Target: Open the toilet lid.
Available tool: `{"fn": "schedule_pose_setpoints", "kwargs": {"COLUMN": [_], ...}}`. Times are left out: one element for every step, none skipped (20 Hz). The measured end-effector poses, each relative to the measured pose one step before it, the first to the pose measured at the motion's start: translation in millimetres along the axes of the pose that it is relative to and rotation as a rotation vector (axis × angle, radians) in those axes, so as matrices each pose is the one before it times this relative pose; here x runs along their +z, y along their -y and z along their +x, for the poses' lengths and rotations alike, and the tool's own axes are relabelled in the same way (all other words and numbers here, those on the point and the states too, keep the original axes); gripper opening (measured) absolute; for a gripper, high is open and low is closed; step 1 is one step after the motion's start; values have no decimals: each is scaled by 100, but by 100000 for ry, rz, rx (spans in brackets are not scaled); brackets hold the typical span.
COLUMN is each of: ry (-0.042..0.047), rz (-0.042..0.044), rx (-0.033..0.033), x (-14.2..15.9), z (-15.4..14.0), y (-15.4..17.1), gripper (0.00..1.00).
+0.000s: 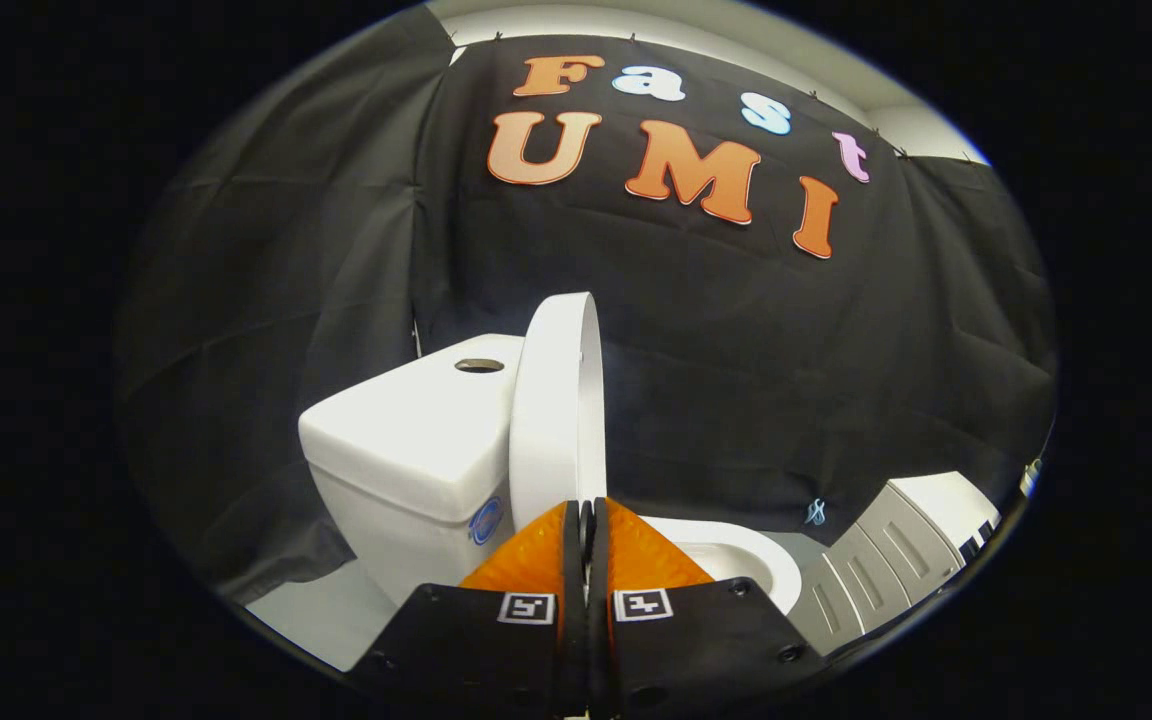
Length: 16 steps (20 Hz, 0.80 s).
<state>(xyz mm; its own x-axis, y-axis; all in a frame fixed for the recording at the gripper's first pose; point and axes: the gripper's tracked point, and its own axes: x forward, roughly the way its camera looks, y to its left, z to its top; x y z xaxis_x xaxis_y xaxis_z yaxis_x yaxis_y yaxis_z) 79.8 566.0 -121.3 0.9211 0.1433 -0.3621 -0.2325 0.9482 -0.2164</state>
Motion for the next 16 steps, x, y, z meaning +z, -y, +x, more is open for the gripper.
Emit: {"fn": "schedule_pose_setpoints", "kwargs": {"ry": [278, 148, 326, 367, 197, 65, -228, -324, -396, -233, -226, -200, 175, -146, -406, -465], "rz": [-1475, -1895, -2143, -1186, 15, 4, 245, 282, 294, 232, -45, -163, 46, 53, 353, 200], "rx": [-12, -979, -719, -838, -559, -418, -645, -428, 273, 1784, 1756, 1652, 885, 533, 725, 1599], "x": [35, -15, 59, 26, -54, -24, -61, -5, -65, 9, -25, -132, 68, -69, -101, -310], "z": [-24, 31, -46, 31, -91, 4, 117, 24, 60, 35, 80, -202, -63, -124, 55, 53], "y": [-240, -219, -113, -18, -36, 22, 100, 51, 66, -401, -405, -526, -132, 31, -207, -342], "gripper": [8, 8, 8, 8, 8, 8, 8, 9, 9, 10, 13, 26, 34, 46, 49, 61]}}
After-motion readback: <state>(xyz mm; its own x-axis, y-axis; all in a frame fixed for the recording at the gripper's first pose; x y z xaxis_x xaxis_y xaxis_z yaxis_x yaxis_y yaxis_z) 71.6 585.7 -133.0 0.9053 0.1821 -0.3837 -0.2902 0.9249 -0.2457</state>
